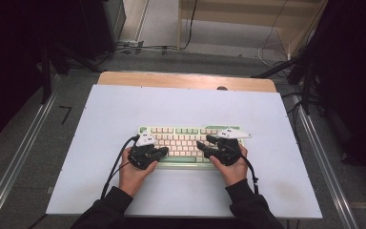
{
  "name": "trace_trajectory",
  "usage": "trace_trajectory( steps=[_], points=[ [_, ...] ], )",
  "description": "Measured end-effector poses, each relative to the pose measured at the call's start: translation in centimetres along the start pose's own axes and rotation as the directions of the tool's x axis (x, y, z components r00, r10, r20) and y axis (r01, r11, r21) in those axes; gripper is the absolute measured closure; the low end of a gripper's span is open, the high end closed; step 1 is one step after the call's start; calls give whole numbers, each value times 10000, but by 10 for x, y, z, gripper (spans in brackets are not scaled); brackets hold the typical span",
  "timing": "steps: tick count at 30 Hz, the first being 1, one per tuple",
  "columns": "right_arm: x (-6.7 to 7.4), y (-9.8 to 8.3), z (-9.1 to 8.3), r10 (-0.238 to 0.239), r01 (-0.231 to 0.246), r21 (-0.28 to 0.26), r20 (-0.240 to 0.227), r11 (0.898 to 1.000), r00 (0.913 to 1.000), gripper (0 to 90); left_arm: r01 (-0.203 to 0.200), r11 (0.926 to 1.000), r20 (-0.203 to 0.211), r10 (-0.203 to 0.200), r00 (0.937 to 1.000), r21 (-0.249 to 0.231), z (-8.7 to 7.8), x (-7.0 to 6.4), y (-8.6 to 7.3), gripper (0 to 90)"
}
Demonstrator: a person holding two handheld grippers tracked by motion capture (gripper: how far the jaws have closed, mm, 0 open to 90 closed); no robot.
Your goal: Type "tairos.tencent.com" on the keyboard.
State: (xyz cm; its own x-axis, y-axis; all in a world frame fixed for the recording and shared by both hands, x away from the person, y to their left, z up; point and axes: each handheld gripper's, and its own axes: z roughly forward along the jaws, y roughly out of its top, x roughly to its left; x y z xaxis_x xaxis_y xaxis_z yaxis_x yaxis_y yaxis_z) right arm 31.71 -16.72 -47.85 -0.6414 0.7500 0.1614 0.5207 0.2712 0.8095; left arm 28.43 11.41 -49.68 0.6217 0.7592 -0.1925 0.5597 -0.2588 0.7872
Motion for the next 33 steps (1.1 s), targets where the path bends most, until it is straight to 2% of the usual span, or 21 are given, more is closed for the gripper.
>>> trace_trajectory(
  steps=[1, 3, 5, 6, 8, 10, 12, 13, 19, 33],
  points=[
    [0, 0, 0, 14, -14, 6, -1, 10000, 10000, 464, 55, 9998, 96, -54, 9999, -167, -2, 0, 0, 893],
    [0, 0, -1, 35, -35, 12, 4, 10000, 10000, 464, 188, 9980, 184, -177, 9997, -606, -6, 0, 2, 722],
    [-1, 0, -1, 29, -29, 16, 7, 10000, 10000, 470, 185, 9930, 60, -179, 9998, -1162, -10, 0, 4, 540],
    [-1, 0, -1, 28, -28, 23, 6, 10000, 10000, 489, 217, 9897, -39, -225, 9997, -1418, -13, 0, 5, 477],
    [-1, 0, -1, -22, 21, 45, 15, 10000, 10000, 584, 186, 9835, -396, -261, 9989, -1802, -17, 2, 6, 352],
    [0, 0, -1, -56, 57, 72, -95, 10000, 9999, 733, 230, 9800, -649, -364, 9972, -1976, -20, 4, 7, 283],
    [1, 0, -1, -170, 171, 90, -124, 9998, 9998, 855, 304, 9799, -776, -465, 9959, -1971, -21, 6, 7, 272],
    [1, 1, -1, -222, 224, 118, -169, 9997, 9996, 874, 371, 9800, -834, -543, 9950, -1957, -21, 7, 6, 272],
    [4, 3, 5, -372, 379, 258, -274, 9989, 9989, 876, 611, 9810, -923, -792, 9926, -1843, -21, 10, 4, 272],
    [6, 8, 25, -561, 578, 664, -263, 9961, 9981, 876, 752, 9795, -1059, -962, 9897, -1871, -31, 13, -3, 275]
  ],
)
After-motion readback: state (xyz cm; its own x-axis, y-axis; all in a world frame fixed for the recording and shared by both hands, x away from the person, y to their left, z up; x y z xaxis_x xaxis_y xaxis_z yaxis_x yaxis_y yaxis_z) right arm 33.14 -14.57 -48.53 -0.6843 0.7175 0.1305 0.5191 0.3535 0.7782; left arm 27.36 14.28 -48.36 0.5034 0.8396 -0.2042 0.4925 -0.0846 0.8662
